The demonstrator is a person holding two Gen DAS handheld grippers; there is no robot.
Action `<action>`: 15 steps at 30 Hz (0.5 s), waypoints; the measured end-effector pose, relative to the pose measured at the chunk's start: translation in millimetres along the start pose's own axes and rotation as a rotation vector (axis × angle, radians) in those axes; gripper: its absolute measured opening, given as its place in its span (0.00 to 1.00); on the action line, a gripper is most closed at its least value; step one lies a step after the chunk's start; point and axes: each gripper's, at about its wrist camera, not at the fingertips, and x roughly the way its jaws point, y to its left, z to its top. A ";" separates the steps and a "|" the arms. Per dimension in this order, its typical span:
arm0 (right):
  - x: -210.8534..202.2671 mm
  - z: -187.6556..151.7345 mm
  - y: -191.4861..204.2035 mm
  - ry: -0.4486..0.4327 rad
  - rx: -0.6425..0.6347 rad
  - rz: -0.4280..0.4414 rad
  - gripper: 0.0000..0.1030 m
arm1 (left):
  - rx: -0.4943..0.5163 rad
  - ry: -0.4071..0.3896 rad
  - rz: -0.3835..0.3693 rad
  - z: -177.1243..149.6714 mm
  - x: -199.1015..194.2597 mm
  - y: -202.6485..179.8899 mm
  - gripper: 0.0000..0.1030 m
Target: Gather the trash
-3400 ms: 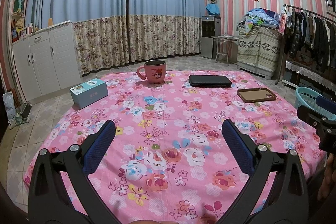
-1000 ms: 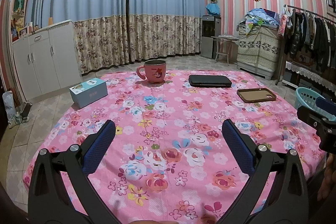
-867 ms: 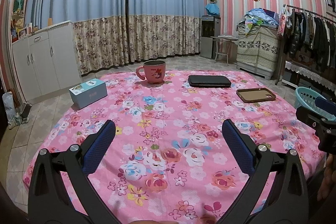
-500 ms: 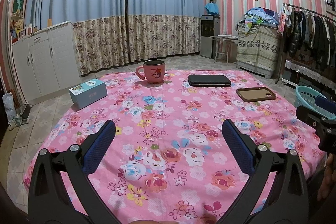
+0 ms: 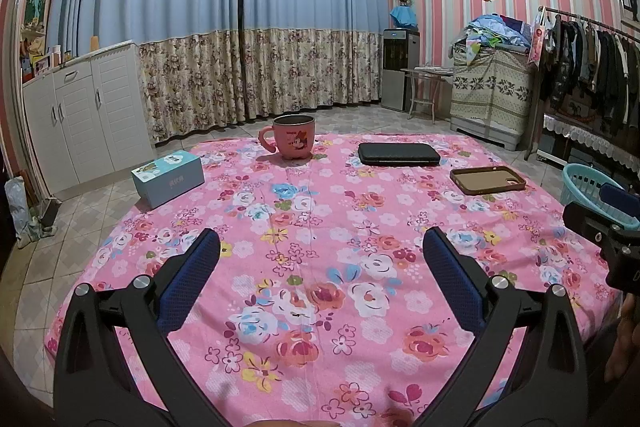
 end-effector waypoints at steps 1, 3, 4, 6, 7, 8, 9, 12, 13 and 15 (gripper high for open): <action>0.2 0.0 -0.4 0.001 -0.002 0.000 0.94 | 0.001 -0.001 0.001 0.4 -0.3 -0.6 0.95; 0.3 0.0 0.0 0.002 -0.007 0.000 0.94 | 0.001 -0.001 0.001 0.3 -0.3 -0.5 0.95; 0.3 0.1 -0.5 0.001 -0.007 -0.001 0.94 | 0.002 -0.001 0.001 0.5 -0.3 -0.8 0.95; 0.5 -0.2 -1.2 0.002 -0.008 -0.001 0.94 | 0.001 -0.001 0.001 0.5 -0.4 -0.9 0.95; 0.7 -0.3 -1.6 0.002 -0.007 -0.001 0.94 | 0.002 -0.001 0.001 0.5 -0.4 -0.9 0.95; 1.0 -0.3 -1.2 0.002 -0.006 -0.001 0.94 | 0.002 -0.001 0.000 0.6 -0.4 -1.0 0.95; 0.6 -0.4 -1.9 0.002 -0.006 -0.001 0.94 | 0.002 -0.001 0.001 0.4 -0.5 -0.7 0.95; 1.0 -0.4 -1.1 0.002 -0.007 0.001 0.94 | 0.002 -0.001 0.001 0.5 -0.5 -0.8 0.95; 0.9 -0.5 -1.5 0.002 -0.008 0.000 0.94 | 0.002 -0.001 0.001 0.4 -0.5 -0.7 0.95; 0.7 -0.4 -2.1 0.001 -0.008 0.000 0.94 | 0.003 -0.001 0.001 0.7 -0.5 -1.1 0.95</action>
